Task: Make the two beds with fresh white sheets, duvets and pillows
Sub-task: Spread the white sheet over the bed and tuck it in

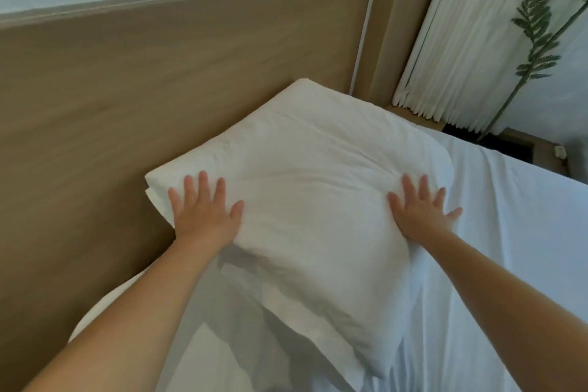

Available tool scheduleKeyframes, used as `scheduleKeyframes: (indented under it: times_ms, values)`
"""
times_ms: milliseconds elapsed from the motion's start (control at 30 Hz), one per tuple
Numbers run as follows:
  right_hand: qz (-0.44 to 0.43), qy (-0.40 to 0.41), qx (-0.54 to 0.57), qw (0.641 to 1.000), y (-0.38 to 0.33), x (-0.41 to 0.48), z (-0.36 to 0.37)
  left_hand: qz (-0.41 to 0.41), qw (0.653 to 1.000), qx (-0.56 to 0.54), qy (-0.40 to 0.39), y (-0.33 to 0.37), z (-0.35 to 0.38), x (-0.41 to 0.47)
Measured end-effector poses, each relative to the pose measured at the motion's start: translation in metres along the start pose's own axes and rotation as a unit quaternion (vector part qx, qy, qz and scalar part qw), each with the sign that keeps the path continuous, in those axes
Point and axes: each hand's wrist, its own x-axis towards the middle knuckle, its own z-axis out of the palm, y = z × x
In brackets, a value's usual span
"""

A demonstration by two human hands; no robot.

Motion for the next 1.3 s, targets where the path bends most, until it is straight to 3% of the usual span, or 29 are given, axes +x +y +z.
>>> scheduleKeyframes:
  times_ms: [33, 100, 167, 200, 400, 467, 533, 600, 667, 733, 800, 833, 933, 967, 1000, 1100, 1133, 1167, 1233, 1300]
  values:
    - [-0.009, 0.010, 0.020, 1.000, -0.008, -0.011, -0.004, 0.017, 1.000, -0.017, 0.019, 0.004, -0.008, -0.005]
    - [-0.117, 0.030, 0.050, 0.991, -0.042, -0.049, -0.004, 0.143, 0.987, -0.059, 0.046, 0.027, -0.022, -0.029]
    - [-0.214, 0.033, 0.060, 0.974, -0.060, -0.093, 0.010, 0.247, 0.966, -0.077, 0.028, 0.049, -0.016, -0.054]
    - [-0.226, 0.036, 0.052, 0.972, -0.057, -0.106, 0.020, 0.252, 0.965, -0.072, 0.012, 0.051, -0.008, -0.060]
    - [-0.046, 0.014, 0.061, 0.997, -0.003, -0.088, 0.013, 0.071, 0.997, -0.024, 0.014, 0.006, -0.010, -0.033]
    - [-0.048, 0.039, 0.048, 0.997, -0.015, -0.093, 0.004, 0.131, 0.991, -0.019, 0.032, 0.015, -0.025, -0.033]
    - [-0.104, 0.053, 0.070, 0.991, -0.043, -0.106, 0.000, 0.249, 0.967, -0.025, 0.042, 0.032, -0.033, -0.037]
    - [-0.165, 0.046, 0.072, 0.983, -0.065, -0.116, 0.013, 0.302, 0.953, -0.013, 0.033, 0.031, -0.028, -0.029]
    - [-0.134, 0.041, 0.055, 0.989, -0.061, -0.107, 0.026, 0.239, 0.971, 0.005, 0.021, 0.013, -0.017, -0.011]
    - [0.001, 0.022, 0.069, 0.997, -0.040, -0.087, 0.024, 0.134, 0.990, 0.035, 0.013, -0.005, -0.012, 0.007]
    - [0.104, 0.029, 0.100, 0.989, -0.033, -0.061, 0.007, 0.096, 0.994, 0.029, 0.044, -0.001, -0.025, 0.026]
    - [0.092, 0.050, 0.108, 0.989, -0.040, -0.051, -0.002, 0.123, 0.990, 0.006, 0.068, 0.010, -0.033, 0.034]
    - [-0.086, 0.081, 0.086, 0.989, -0.071, -0.033, -0.007, 0.276, 0.958, -0.014, 0.083, 0.051, -0.039, 0.049]
    - [-0.102, 0.074, 0.072, 0.989, -0.072, -0.027, 0.000, 0.277, 0.958, -0.009, 0.077, 0.056, -0.031, 0.059]
    - [-0.071, 0.063, 0.063, 0.993, -0.067, -0.019, 0.008, 0.242, 0.968, -0.004, 0.066, 0.056, -0.023, 0.072]
    - [0.163, 0.025, 0.078, 0.983, -0.044, 0.012, 0.003, 0.058, 0.997, 0.007, 0.045, 0.058, -0.026, 0.111]
    - [0.189, 0.041, 0.089, 0.977, -0.048, 0.024, -0.008, 0.029, 0.998, -0.011, 0.056, 0.067, -0.036, 0.122]
    - [0.159, 0.073, 0.094, 0.980, -0.059, 0.034, -0.016, 0.045, 0.996, -0.040, 0.072, 0.081, -0.046, 0.131]
    - [-0.003, 0.122, 0.062, 0.991, -0.088, 0.049, -0.022, 0.196, 0.976, -0.052, 0.085, 0.113, -0.057, 0.142]
    - [-0.065, 0.105, 0.028, 0.992, -0.095, 0.063, -0.014, 0.268, 0.961, -0.034, 0.060, 0.126, -0.049, 0.158]
